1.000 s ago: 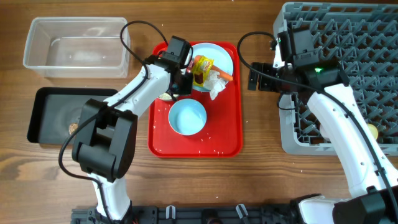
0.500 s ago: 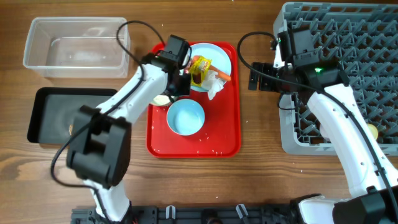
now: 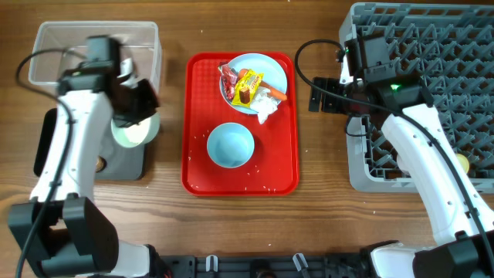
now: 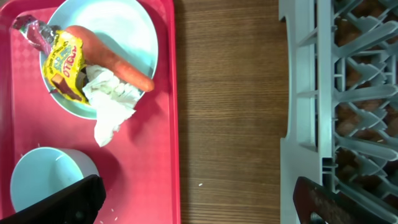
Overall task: Sort waste into correct bins and load items into the dishwasher rack
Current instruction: 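Grasp the white rice bowl and tip rice onto the black tray, then hold the rice bowl tilted over the black tray with left gripper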
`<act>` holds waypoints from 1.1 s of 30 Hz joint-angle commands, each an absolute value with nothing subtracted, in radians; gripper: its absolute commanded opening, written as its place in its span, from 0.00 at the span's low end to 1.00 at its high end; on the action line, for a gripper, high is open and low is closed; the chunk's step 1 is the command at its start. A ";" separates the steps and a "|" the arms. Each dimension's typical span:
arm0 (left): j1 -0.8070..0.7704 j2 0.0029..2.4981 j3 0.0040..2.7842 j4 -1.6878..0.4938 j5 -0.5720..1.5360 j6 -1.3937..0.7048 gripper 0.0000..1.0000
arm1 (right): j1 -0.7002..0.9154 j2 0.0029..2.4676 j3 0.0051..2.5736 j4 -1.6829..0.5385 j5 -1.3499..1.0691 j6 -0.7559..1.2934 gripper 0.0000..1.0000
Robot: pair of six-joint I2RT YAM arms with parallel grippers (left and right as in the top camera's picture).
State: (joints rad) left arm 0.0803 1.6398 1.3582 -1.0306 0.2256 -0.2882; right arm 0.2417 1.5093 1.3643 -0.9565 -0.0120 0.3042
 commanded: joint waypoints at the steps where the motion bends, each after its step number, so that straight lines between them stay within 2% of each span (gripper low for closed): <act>1: 0.268 1.638 1.272 -1.005 0.557 -0.115 0.04 | 0.243 1.516 1.369 -0.955 0.030 0.288 1.00; 6: 0.535 1.673 1.172 -0.916 0.989 0.027 0.04 | 0.243 1.516 1.369 -0.953 0.030 0.288 1.00; 9: 0.628 1.715 1.147 -0.909 1.207 0.133 0.04 | 0.243 1.516 1.369 -0.950 0.030 0.288 1.00; 14: 0.722 1.765 1.129 -0.912 1.422 0.207 0.04 | 0.243 1.516 1.369 -0.955 0.030 0.288 1.00; 20: 0.788 1.782 1.129 -0.922 1.577 0.202 0.04 | 0.243 1.516 1.369 -0.965 0.030 0.289 1.00; 33: 0.804 1.782 1.129 -0.966 1.577 0.198 0.04 | 0.243 1.516 1.369 -0.986 0.030 0.289 1.00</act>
State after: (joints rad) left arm 0.7944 1.7729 1.1339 -0.9615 1.5433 0.1795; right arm 0.2417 1.5093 1.3643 -0.9833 0.0090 0.3008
